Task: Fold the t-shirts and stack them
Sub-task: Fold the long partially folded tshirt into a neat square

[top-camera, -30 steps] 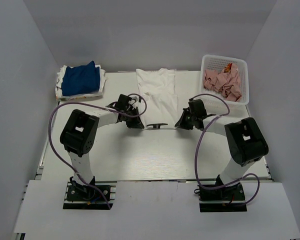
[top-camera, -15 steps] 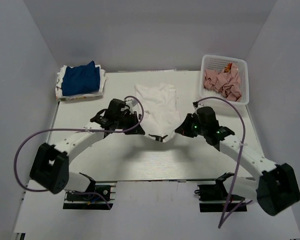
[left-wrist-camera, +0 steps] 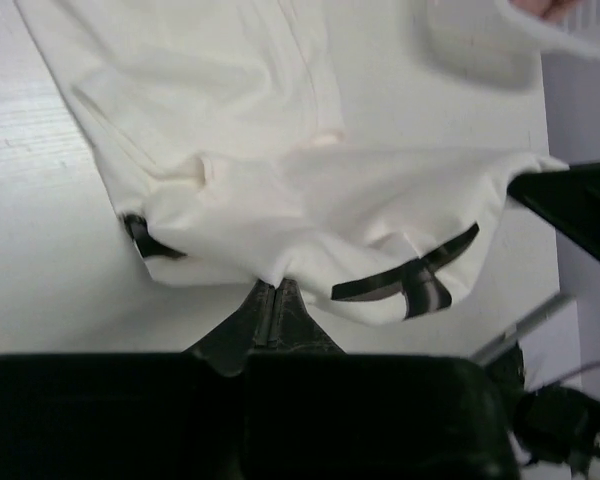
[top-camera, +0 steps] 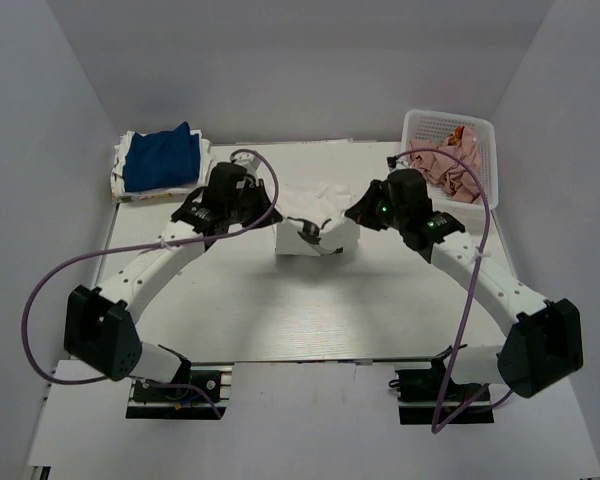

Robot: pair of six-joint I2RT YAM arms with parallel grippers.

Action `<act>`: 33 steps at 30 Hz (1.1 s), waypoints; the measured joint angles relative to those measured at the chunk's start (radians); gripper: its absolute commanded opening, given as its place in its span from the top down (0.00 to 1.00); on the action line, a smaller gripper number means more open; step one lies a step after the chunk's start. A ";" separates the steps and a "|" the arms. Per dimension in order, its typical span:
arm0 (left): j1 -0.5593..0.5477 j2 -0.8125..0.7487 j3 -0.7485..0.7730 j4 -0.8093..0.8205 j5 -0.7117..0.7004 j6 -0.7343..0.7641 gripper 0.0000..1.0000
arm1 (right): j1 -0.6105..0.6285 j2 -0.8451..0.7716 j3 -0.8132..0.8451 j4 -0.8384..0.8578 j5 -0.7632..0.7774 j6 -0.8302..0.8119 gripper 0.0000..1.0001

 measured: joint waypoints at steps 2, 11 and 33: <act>0.011 0.071 0.082 -0.008 -0.045 -0.002 1.00 | -0.010 0.060 0.060 0.003 0.009 0.000 1.00; 0.112 0.363 0.363 -0.051 -0.135 -0.003 1.00 | -0.090 0.307 0.285 0.027 0.018 -0.002 1.00; 0.268 1.005 0.981 -0.124 -0.045 0.085 0.00 | -0.223 1.064 0.894 0.060 -0.245 -0.022 0.10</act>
